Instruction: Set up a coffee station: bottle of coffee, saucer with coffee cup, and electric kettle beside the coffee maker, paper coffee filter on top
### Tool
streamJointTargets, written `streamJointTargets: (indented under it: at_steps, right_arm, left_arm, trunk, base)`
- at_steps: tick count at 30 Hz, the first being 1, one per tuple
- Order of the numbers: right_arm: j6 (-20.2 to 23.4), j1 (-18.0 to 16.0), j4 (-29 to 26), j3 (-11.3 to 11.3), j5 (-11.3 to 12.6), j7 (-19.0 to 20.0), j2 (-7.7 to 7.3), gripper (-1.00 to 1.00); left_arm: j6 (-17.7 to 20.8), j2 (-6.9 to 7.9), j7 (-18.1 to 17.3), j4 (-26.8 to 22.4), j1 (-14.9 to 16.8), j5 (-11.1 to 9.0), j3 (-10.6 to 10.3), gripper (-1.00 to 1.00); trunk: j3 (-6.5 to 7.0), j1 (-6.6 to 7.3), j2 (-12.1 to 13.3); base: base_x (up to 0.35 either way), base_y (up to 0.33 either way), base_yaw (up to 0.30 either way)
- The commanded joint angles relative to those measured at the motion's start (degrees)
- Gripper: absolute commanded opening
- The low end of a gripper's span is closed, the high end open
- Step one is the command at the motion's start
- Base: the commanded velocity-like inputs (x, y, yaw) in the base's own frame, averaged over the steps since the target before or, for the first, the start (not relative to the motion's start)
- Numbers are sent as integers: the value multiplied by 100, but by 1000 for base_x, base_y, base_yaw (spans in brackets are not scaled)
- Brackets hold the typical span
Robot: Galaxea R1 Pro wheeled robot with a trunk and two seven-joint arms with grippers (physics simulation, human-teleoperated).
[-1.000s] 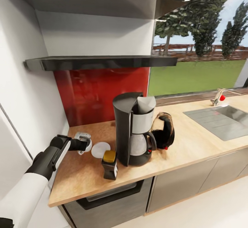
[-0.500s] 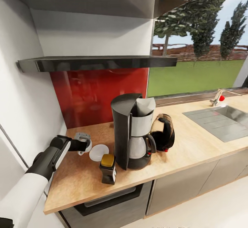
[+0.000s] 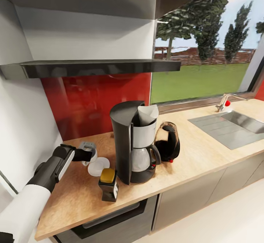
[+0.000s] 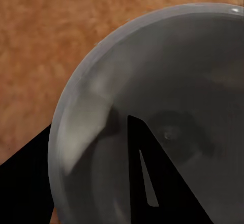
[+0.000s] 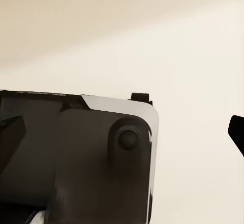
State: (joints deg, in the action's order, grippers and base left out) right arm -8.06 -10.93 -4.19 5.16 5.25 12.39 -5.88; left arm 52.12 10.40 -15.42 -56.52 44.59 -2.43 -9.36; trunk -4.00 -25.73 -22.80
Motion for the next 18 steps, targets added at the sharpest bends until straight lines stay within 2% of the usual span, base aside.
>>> streamJointTargets:
  at_steps: [1, 5, 10, 18]
  right_arm:
    - [-20, -6, 6, 47, 55, 18, -2, 100]
    - [-20, -6, 6, 47, 55, 18, -1, 100]
    - [-27, -6, 6, 49, 55, 18, -3, 100]
    - [-29, -6, 6, 49, 55, 17, -6, 100]
  left_arm:
    - [25, 6, 8, 8, 6, -21, -14, -100]
    - [26, 6, 4, 31, 6, -15, -21, -100]
    - [33, 12, -6, 35, 6, 3, -30, -100]
    - [101, 29, -59, 40, 6, 335, -122, -100]
  trunk:
    - [-13, -6, -12]
    - [-13, -6, -12]
    - [-13, -6, -12]
    - [-13, -6, -12]
  base:
    - [234, 0, -3]
    - [208, 0, -1]
    - [52, 0, 0]
    - [4, 0, 0]
